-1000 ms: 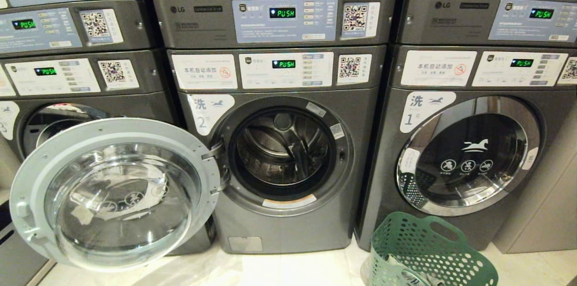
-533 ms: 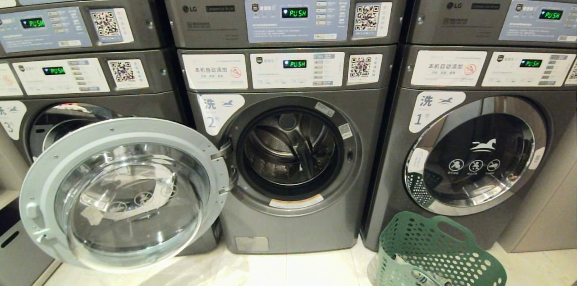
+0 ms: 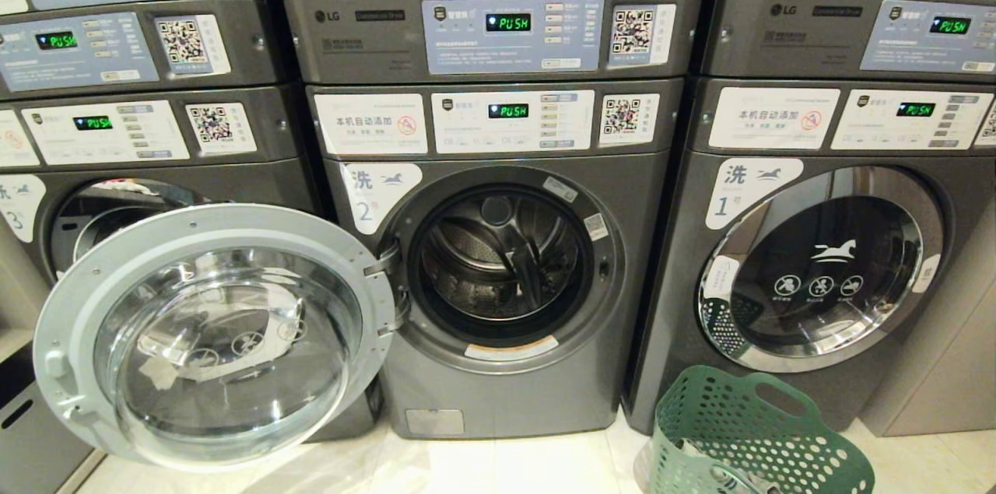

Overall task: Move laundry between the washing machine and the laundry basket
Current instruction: Close the washing machine door with the left hand

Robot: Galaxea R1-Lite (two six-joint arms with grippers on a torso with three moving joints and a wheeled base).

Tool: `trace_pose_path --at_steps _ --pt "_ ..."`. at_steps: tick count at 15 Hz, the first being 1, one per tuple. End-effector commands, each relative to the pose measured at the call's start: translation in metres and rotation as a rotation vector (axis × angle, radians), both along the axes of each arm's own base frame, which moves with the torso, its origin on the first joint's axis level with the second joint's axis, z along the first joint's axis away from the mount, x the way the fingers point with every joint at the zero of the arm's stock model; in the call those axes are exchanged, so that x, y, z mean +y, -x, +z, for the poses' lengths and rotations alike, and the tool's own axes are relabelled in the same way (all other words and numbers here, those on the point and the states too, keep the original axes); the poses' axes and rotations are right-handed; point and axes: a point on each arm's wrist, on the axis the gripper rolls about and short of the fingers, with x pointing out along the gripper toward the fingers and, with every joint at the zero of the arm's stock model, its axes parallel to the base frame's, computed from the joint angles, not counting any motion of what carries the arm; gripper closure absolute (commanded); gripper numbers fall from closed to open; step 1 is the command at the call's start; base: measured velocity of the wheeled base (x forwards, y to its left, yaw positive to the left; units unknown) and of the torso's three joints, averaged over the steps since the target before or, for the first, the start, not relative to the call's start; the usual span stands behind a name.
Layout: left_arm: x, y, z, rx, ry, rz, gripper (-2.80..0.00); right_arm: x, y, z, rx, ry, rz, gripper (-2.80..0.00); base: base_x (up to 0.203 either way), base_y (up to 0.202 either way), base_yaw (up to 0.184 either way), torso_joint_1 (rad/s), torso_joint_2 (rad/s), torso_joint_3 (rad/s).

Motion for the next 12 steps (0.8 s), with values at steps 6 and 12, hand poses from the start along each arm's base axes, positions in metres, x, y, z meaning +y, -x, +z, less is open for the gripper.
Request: trace_pose_path --at_steps 6,12 --pt "0.024 -0.263 0.101 0.247 0.125 0.003 0.00 0.000 0.000 0.000 0.001 -0.018 -0.001 0.00 0.000 0.000 0.000 0.000 0.00 0.000" --pt "0.106 -0.330 0.068 0.480 0.275 0.023 0.00 0.000 0.000 0.000 0.001 -0.018 -0.001 0.00 0.000 0.000 0.000 0.000 0.00 0.000"
